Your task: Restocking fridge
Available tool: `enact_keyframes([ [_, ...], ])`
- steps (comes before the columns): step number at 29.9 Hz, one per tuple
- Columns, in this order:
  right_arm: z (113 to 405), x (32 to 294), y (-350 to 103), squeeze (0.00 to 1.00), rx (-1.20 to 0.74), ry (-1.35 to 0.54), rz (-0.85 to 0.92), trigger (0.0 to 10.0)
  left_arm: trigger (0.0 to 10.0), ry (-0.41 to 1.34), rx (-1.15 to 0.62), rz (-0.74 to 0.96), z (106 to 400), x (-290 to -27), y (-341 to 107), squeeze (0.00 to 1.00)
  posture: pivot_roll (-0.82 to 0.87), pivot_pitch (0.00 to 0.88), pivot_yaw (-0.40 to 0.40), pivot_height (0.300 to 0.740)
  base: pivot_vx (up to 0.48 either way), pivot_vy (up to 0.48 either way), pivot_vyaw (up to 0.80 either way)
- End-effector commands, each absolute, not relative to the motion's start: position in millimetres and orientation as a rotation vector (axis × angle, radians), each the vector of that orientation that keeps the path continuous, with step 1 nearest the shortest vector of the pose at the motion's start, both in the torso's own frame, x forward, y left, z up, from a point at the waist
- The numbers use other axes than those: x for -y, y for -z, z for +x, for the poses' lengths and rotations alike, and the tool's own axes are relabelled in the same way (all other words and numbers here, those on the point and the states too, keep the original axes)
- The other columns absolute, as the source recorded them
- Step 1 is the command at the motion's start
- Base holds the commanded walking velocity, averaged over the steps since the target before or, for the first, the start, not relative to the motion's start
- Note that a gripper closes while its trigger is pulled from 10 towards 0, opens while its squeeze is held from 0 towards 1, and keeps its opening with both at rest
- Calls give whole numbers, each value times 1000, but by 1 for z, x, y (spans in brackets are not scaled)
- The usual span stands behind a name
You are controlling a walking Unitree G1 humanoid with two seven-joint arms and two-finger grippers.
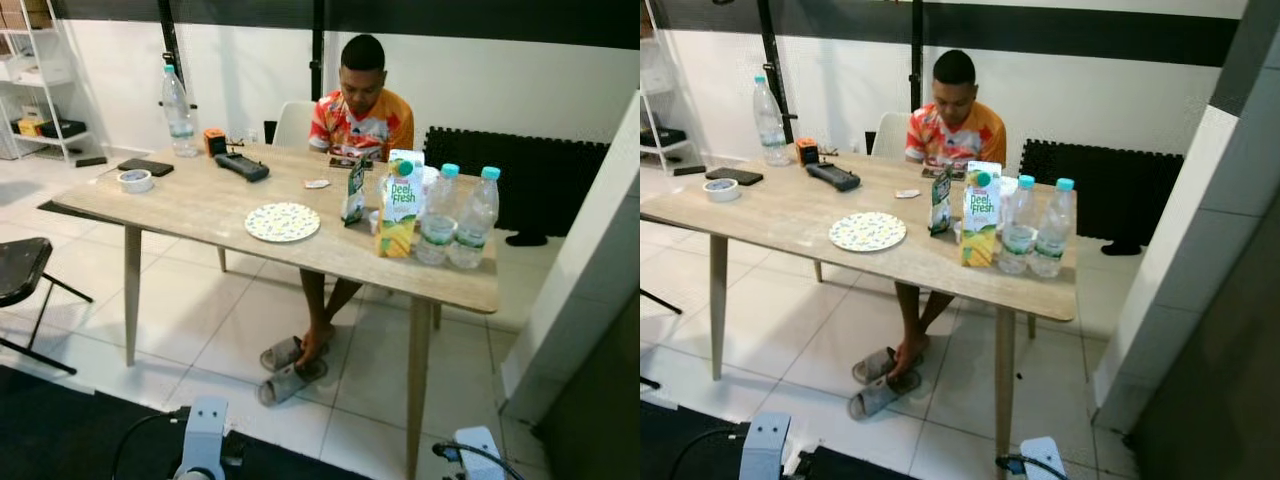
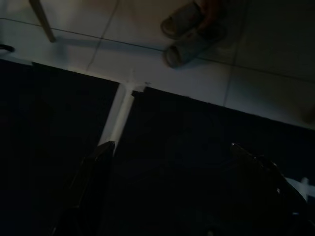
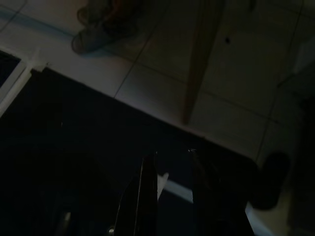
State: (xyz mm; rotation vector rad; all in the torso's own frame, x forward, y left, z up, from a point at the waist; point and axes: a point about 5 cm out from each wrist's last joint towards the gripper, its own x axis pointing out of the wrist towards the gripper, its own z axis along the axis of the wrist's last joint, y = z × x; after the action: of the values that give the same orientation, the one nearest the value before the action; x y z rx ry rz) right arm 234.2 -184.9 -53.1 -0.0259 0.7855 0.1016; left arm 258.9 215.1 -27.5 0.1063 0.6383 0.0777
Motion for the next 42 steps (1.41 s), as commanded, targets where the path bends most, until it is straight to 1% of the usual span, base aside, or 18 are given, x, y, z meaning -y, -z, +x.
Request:
enact_keyframes([
  [1,227,189,57,0,-810,-90,-28,10000,10000,-59,-640,126,261,-213,27,0,-46,55,-3,740,274,0,-800],
  [15,231,190,54,0,-793,-82,-18,10000,10000,-63,-639,124,262,-213,26,0,-51,57,-11,740,272,0,-800],
  [17,232,190,54,0,-790,-83,-22,10000,10000,-64,-638,123,262,-213,26,0,-50,57,-12,740,262,0,0],
  [39,229,188,57,0,-811,-90,-26,10000,10000,-57,-645,110,262,-210,27,0,-49,58,-20,740,0,0,0],
  [42,228,189,57,0,-814,-89,-29,10000,10000,-55,-671,128,260,-208,30,0,-47,57,-21,740,0,0,0],
])
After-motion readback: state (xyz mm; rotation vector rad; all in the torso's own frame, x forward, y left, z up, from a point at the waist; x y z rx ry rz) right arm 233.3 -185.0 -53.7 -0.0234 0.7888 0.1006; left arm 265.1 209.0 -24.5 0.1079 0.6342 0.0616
